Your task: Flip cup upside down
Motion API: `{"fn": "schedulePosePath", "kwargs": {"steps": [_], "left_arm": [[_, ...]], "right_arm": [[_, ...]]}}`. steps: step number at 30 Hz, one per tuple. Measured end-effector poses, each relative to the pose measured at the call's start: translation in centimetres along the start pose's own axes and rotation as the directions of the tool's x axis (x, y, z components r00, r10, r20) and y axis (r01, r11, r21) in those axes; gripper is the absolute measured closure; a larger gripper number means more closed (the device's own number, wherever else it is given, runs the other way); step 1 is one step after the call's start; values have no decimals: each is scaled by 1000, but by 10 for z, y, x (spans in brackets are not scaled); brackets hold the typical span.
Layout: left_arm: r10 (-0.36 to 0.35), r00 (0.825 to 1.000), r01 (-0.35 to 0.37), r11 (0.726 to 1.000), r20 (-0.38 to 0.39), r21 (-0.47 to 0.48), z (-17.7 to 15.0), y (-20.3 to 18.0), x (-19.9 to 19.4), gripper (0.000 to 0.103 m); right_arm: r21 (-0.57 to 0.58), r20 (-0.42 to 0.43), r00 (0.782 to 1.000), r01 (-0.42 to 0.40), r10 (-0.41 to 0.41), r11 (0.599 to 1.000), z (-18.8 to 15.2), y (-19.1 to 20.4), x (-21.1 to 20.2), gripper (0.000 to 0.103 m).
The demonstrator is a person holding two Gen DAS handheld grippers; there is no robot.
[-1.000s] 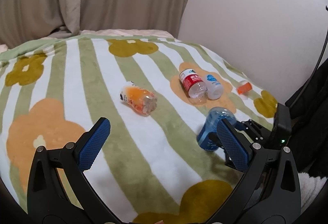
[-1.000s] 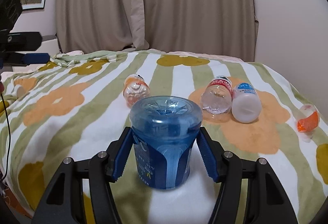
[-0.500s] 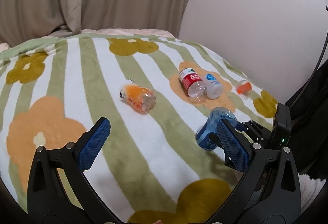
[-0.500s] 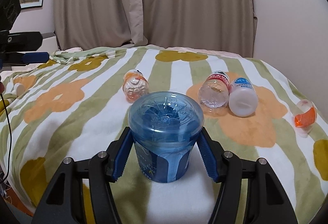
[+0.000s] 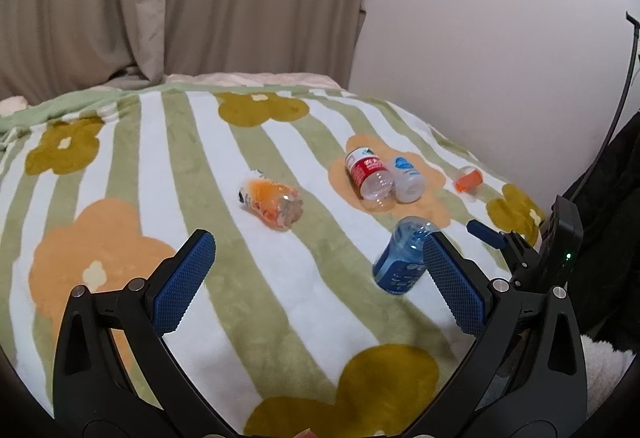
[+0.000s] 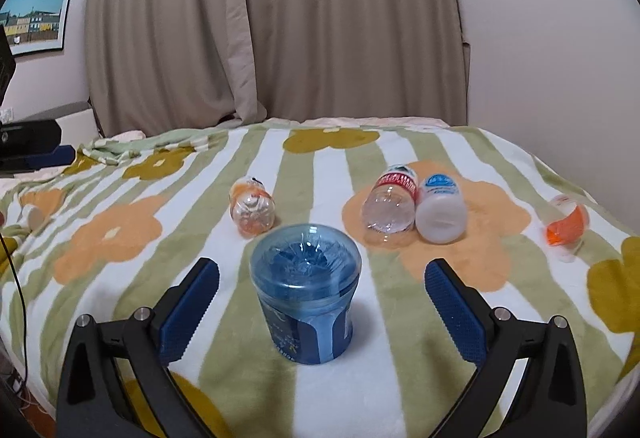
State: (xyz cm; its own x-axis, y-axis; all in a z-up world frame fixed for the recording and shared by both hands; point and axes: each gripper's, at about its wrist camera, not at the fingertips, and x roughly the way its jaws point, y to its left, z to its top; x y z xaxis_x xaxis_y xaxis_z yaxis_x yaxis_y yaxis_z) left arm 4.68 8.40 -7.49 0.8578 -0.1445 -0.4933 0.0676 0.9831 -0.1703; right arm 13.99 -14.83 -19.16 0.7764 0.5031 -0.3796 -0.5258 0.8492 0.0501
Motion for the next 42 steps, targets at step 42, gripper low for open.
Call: {"fn": "schedulePosePath", "kwargs": {"steps": [42], "left_arm": [[-50, 938, -2, 989, 343, 151, 64, -108, -119, 0]], "right_arm": [[154, 182, 810, 536, -557, 830, 119, 4, -253, 0]]}}
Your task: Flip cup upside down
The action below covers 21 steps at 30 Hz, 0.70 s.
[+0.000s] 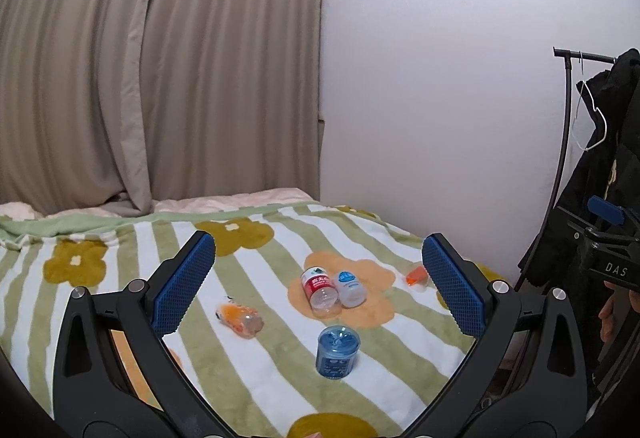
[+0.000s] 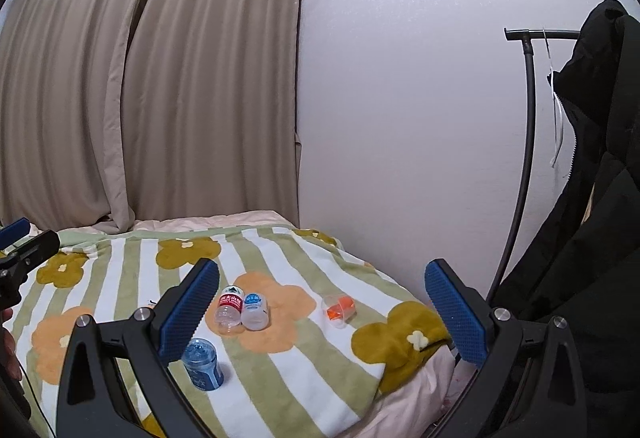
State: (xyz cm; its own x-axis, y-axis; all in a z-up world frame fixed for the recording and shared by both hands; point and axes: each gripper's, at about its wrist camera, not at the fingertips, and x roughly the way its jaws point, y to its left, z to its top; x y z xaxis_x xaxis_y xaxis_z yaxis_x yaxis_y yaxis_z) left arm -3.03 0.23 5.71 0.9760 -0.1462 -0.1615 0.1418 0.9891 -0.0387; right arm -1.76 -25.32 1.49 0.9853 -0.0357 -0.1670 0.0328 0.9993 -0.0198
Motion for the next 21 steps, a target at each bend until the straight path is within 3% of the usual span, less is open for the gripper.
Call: {"fn": "schedulePosePath", "kwargs": {"steps": [21], "left_arm": [[-8, 1000, 8, 1000, 11, 12, 0, -3, -1, 0]], "right_arm": [[6, -17, 1000, -10, 10, 1000, -2, -3, 6, 0]]}}
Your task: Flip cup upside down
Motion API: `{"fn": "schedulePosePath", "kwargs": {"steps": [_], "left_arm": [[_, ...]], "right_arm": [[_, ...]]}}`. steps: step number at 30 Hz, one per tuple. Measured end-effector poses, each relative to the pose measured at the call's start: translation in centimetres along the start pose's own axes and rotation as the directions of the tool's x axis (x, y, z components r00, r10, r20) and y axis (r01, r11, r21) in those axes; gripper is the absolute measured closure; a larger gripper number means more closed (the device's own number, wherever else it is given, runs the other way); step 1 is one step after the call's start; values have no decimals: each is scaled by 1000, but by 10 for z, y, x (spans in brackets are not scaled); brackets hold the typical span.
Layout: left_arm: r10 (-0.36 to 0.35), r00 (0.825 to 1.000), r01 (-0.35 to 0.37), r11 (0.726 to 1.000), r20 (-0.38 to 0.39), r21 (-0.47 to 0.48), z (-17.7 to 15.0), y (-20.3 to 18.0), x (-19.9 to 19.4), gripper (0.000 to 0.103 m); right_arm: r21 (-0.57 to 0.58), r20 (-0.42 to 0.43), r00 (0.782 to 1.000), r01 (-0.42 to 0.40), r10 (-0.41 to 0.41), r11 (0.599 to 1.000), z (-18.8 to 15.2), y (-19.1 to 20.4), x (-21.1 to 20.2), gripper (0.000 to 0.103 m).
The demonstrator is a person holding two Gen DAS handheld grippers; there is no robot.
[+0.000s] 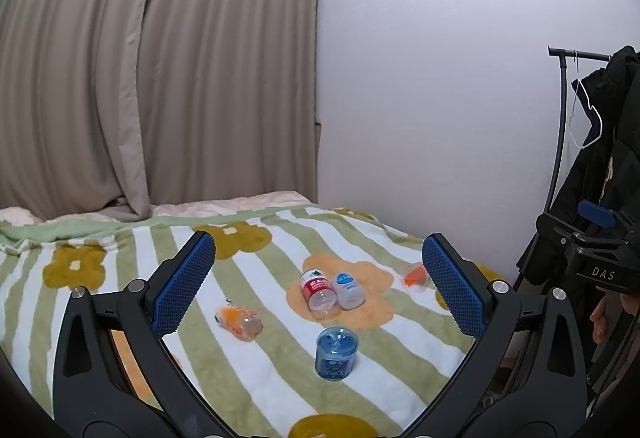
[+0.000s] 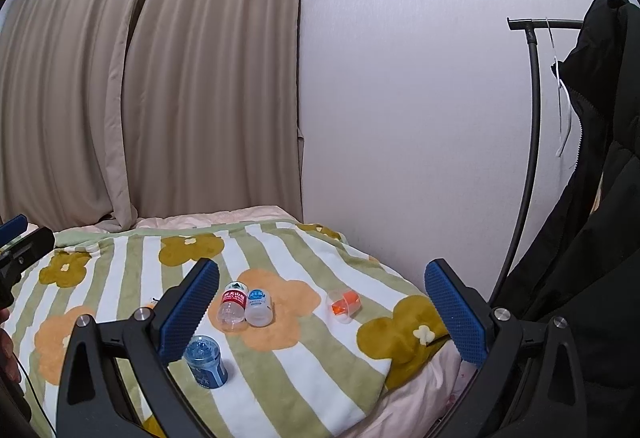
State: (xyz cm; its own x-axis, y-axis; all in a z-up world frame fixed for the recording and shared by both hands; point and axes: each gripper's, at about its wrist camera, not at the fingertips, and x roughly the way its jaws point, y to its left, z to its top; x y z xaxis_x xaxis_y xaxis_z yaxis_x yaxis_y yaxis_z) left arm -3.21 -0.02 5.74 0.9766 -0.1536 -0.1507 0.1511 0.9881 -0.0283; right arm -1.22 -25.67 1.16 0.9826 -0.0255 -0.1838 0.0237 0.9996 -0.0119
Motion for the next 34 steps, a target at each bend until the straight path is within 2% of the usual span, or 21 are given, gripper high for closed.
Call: {"fn": "schedulePosePath", "kwargs": {"steps": [20, 29, 34], "left_arm": [[17, 1000, -18, 1000, 13, 13, 3, 0, -1, 0], [87, 993, -91, 995, 85, 37, 5, -2, -11, 0], [68, 993, -71, 997, 94, 29, 5, 0, -11, 0]], "right_arm": [[3, -12, 1000, -22, 22, 1000, -3, 10, 1, 0], [-1, -14, 1000, -18, 18, 1000, -3, 12, 1, 0], [2, -12, 1000, -20, 20, 1000, -5, 12, 0, 0]]}}
